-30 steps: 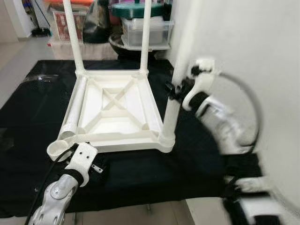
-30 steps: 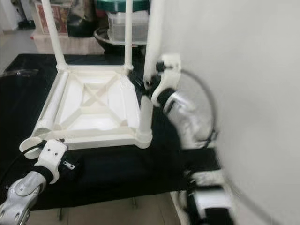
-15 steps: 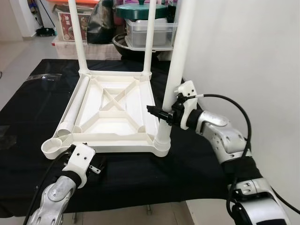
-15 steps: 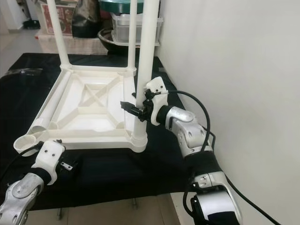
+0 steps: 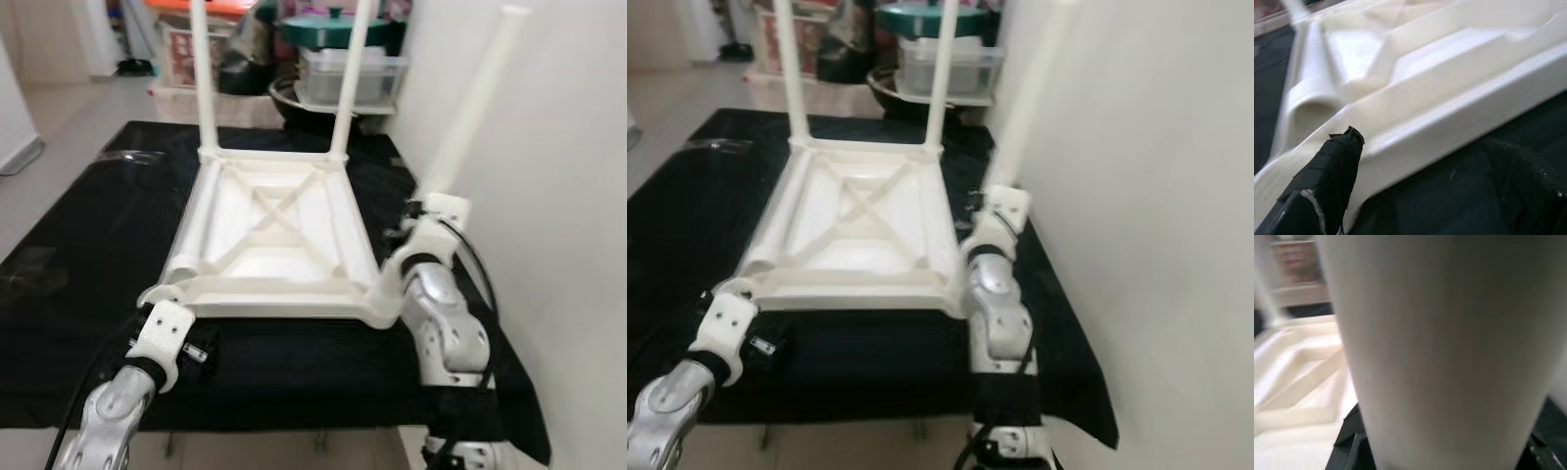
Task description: Building children table
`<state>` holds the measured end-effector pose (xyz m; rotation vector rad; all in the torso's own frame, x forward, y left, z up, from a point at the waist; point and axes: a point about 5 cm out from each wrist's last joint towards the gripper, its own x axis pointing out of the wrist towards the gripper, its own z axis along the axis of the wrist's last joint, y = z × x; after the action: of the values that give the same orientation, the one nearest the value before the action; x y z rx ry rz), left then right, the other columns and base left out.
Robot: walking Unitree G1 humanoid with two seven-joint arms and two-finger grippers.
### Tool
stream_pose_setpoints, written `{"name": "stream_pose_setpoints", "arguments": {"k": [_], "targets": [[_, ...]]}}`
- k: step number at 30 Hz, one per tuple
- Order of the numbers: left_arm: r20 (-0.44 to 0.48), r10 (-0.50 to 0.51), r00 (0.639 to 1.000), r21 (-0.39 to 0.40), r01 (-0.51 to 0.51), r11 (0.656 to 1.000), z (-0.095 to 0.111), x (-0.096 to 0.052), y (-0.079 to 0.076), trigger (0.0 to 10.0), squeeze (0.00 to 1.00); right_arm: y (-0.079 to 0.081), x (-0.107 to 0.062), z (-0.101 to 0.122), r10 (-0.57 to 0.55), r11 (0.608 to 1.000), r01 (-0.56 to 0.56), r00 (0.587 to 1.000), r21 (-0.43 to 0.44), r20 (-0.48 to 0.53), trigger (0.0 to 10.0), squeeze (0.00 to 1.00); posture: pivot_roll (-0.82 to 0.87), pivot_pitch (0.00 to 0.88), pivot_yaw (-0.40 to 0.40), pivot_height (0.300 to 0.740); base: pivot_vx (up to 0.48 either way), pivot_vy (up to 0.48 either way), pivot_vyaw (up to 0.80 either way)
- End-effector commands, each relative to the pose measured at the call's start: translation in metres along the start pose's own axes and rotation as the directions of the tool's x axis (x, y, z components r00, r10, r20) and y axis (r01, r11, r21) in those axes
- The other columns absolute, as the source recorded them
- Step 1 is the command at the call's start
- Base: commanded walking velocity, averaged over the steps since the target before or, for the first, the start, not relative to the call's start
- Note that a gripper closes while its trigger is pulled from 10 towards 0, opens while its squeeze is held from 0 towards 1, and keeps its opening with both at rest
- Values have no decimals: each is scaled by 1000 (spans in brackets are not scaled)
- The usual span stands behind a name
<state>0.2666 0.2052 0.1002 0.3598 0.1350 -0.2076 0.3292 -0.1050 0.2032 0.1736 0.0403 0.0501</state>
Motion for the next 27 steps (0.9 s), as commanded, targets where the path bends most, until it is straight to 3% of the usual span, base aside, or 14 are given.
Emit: {"name": "stream_pose_setpoints", "arguments": {"k": [1,5,6,9,10,12,17,19,20,21,23,25,26,27], "targets": [[-8,-13,1000,5,14,1000,-2,1,0,10000,0,34,-8,8,214,973,-218,976,81,48,10000,1000,50,0,-105,740,0,0,0],[-5,-7,1000,3,7,1000,-2,2,1,10000,0,28,4,37,331,943,-333,939,0,89,10000,1000,46,0,-108,740,0,0,0],[-4,-6,1000,1,6,1000,-2,2,1,10000,0,25,7,46,387,922,-386,918,-26,87,10000,761,42,0,-111,740,0,0,0],[-3,-4,1000,-2,4,1000,-1,2,0,10000,0,21,8,55,441,897,-439,893,-47,85,10000,761,42,0,-111,740,0,0,0],[-1,-5,1000,-3,5,1000,-1,2,0,10000,0,16,8,58,516,856,-512,854,-66,71,10000,0,43,0,-113,740,0,0,0],[2,-7,1000,-5,7,1000,-1,2,-1,10000,0,7,3,59,669,739,-660,742,-136,33,10000,0,47,0,-117,740,0,0,0],[4,-8,1000,-7,8,1000,-1,3,-1,10000,0,4,-2,53,750,651,-744,661,-148,-22,10000,0,53,0,-121,740,0,0,0],[11,-4,1000,-7,4,1000,1,3,0,10000,0,4,3,19,787,576,-804,595,-150,-165,0,0,69,0,-129,740,0,0,0],[13,-2,1000,-7,2,1000,2,3,0,10000,0,3,5,7,784,569,-810,587,-143,-202,0,0,69,0,-129,740,0,0,0],[14,1,1000,-6,-1,1000,2,3,1,10000,0,2,14,0,725,635,-756,654,-156,-217,0,0,74,0,-131,740,0,0,0],[14,1,1000,-6,-1,1000,2,3,1,10000,0,2,14,0,725,635,-756,654,-156,-217,0,0,74,0,-131,740,0,0,0],[12,5,1000,-6,-5,1000,1,1,3,10000,0,-16,39,-4,419,880,-446,891,-162,-174,0,0,72,0,-129,740,0,0,0],[12,5,1000,-6,-5,1000,1,1,3,10000,0,-16,39,-4,419,880,-446,891,-162,-174,0,0,72,0,-129,740,0,0,0],[11,5,1000,-5,-5,1000,1,0,3,10000,0,-35,46,-8,133,981,-151,981,-125,-138,0,0,71,0,-128,740,0,0,0]]}}
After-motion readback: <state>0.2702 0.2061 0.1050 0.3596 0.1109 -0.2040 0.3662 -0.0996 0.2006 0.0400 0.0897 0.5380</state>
